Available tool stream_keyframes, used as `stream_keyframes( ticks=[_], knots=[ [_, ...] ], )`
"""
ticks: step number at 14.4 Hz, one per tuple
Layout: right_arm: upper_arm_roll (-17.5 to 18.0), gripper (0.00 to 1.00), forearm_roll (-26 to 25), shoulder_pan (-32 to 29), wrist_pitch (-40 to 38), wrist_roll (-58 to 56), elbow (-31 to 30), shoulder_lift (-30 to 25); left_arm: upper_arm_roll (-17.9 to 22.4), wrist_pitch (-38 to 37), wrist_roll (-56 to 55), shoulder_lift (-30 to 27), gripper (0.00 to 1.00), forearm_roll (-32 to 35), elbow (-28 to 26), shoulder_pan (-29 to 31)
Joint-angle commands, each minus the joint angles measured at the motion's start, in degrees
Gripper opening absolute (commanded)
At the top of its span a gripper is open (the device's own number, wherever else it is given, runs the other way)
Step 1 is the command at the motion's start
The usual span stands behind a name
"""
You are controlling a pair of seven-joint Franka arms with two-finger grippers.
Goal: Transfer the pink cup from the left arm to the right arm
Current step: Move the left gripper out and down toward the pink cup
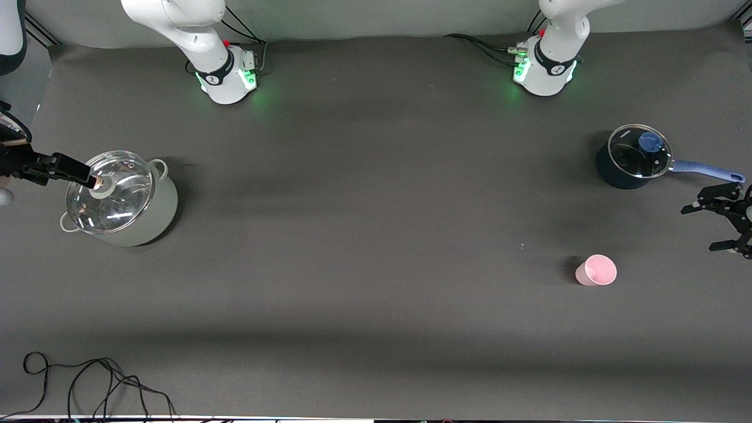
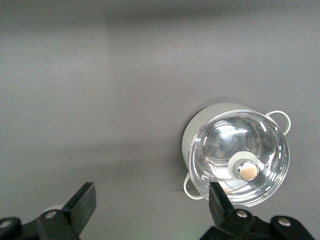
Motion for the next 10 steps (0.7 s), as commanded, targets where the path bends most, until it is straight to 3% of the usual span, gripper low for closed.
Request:
stream_keyframes(
  ticks=[1,4,7,10],
  knots=[
    [0.0,1.00,0.9,0.5,-1.0,1.0,1.5,0.8,-0.4,-0.3,9.1,2.5,1.00,-3.8,1.5,3.9],
    [0.1,1.00,0.9,1.0,-0.9,0.6,1.2,0.9,-0.4,-0.5,20.6,6.8,1.00,-10.6,1.1,9.0],
    [0.0,1.00,1.0,1.0,-1.0,0.6,1.1,1.0,-0.5,-0.1,24.9,11.1,1.00,-13.8,1.1,9.5],
    [0.0,1.00,1.0,1.0,-1.0,0.3,1.1,1.0,-0.4,1.8,34.3,16.2,1.00,-22.6,0.5,10.1]
  ],
)
